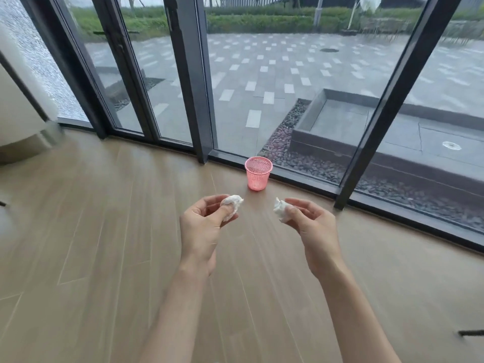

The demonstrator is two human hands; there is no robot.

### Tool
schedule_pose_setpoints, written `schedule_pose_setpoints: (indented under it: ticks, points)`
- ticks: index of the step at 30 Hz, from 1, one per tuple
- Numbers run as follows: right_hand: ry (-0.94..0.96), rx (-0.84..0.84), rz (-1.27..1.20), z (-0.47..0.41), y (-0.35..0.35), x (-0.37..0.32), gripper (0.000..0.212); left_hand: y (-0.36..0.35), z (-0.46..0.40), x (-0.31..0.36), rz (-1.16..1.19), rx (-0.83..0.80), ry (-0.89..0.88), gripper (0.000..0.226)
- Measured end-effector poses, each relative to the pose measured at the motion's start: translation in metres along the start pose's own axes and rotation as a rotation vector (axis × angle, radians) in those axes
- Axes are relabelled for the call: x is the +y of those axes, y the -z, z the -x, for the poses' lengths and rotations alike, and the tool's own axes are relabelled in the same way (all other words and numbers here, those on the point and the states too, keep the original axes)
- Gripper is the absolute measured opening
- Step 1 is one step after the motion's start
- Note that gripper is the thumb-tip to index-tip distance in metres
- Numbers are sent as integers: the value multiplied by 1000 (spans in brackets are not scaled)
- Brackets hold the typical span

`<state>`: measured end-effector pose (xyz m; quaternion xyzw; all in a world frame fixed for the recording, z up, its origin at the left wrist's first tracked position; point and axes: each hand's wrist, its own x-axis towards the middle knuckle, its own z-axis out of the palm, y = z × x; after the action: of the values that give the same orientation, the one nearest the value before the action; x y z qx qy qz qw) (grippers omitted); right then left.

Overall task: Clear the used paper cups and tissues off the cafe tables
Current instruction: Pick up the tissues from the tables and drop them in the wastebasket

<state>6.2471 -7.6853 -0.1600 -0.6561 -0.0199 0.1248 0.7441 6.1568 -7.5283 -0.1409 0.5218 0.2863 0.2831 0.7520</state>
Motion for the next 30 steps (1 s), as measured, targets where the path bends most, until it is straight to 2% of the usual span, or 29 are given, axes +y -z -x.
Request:
schedule_pose_setpoints:
  ticks: [6, 11, 19, 30]
  points:
    - [-19, -15, 61, -124, -24, 6, 10, -47, -115, -23, -15, 33, 33, 11]
    - [-7, 0, 102, -246, -55, 3, 11, -97, -241, -36, 8, 0, 72, 13]
    - [-11, 60, 139, -432, -104, -27, 11, -172, -444, -4, 42, -46, 51, 11]
    - [-59, 84, 84, -632, -139, -24, 12, -261, -622, -29, -37, -70, 89, 13]
